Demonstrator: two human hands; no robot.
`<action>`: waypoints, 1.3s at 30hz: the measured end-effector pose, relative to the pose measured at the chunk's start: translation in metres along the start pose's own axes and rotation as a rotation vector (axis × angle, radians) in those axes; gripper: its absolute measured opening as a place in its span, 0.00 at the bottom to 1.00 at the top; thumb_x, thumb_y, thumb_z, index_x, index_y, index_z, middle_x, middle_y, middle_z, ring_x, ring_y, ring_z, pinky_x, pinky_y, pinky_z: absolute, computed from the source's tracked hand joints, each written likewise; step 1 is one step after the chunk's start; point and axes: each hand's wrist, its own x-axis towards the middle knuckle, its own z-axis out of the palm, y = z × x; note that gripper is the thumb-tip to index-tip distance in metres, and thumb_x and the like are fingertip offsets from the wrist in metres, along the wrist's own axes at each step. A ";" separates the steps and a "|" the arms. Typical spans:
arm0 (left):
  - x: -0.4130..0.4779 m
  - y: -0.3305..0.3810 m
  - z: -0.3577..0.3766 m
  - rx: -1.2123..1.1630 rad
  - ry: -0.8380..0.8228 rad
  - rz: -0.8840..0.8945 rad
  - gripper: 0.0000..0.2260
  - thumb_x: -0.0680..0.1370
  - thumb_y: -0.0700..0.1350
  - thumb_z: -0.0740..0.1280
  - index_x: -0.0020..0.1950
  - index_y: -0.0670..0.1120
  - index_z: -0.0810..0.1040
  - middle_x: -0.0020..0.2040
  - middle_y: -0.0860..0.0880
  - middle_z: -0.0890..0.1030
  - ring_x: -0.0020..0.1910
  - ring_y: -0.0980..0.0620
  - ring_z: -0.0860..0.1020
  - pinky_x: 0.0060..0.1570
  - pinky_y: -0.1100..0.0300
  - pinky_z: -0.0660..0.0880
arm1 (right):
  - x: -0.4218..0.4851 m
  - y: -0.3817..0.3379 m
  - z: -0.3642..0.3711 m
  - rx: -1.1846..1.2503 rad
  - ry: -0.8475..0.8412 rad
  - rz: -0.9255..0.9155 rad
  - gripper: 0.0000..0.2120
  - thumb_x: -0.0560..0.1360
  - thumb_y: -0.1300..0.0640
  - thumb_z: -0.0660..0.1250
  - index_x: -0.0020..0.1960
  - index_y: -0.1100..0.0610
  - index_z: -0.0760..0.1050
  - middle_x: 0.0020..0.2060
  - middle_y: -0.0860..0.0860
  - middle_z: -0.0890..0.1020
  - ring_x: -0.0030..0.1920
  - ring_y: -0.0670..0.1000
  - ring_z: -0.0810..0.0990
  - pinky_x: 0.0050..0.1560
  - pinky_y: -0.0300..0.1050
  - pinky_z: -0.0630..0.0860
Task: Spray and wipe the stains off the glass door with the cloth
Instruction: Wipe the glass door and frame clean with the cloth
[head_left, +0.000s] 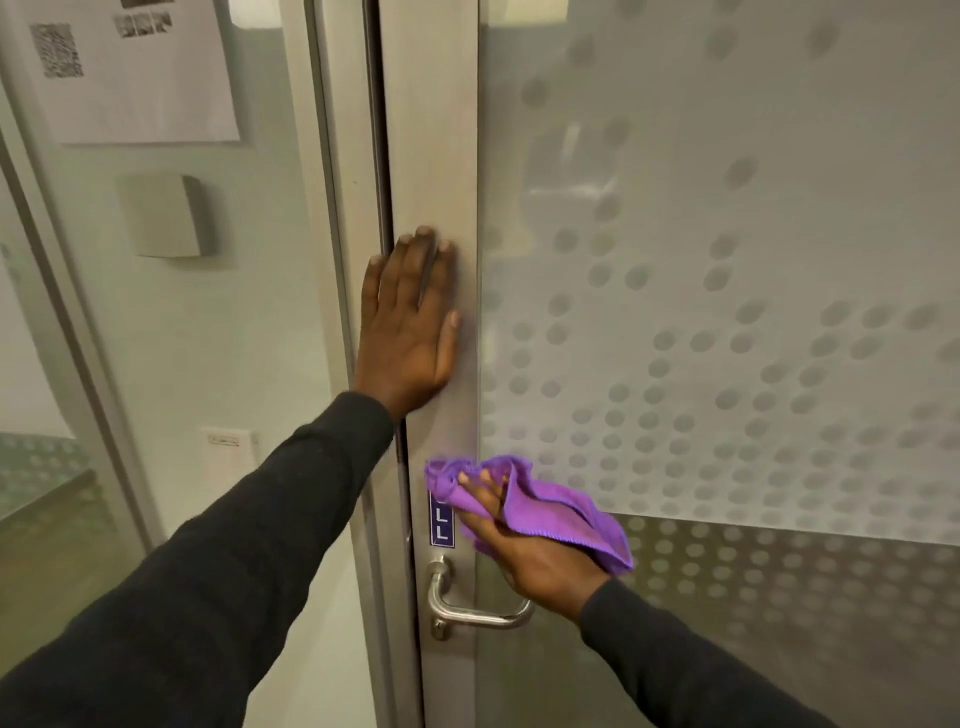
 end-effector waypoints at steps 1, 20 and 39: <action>-0.014 0.002 0.000 -0.017 -0.021 -0.013 0.32 0.80 0.51 0.60 0.81 0.43 0.52 0.81 0.41 0.51 0.81 0.44 0.48 0.78 0.44 0.45 | -0.011 -0.001 0.005 0.010 -0.016 0.012 0.32 0.84 0.62 0.59 0.82 0.45 0.52 0.82 0.41 0.47 0.82 0.44 0.49 0.80 0.40 0.55; -0.191 0.230 -0.061 -1.513 -0.851 -0.936 0.22 0.78 0.63 0.63 0.58 0.48 0.82 0.53 0.50 0.86 0.53 0.55 0.83 0.52 0.63 0.77 | -0.107 -0.063 -0.033 1.214 0.739 0.946 0.25 0.79 0.33 0.61 0.73 0.40 0.71 0.70 0.43 0.77 0.68 0.44 0.77 0.72 0.48 0.72; -0.195 0.266 -0.046 -1.919 -0.873 -1.679 0.20 0.72 0.40 0.73 0.63 0.36 0.80 0.58 0.38 0.83 0.51 0.45 0.84 0.53 0.52 0.82 | -0.235 -0.027 -0.078 2.244 0.285 1.153 0.35 0.77 0.35 0.65 0.70 0.62 0.76 0.69 0.63 0.77 0.69 0.63 0.76 0.74 0.60 0.67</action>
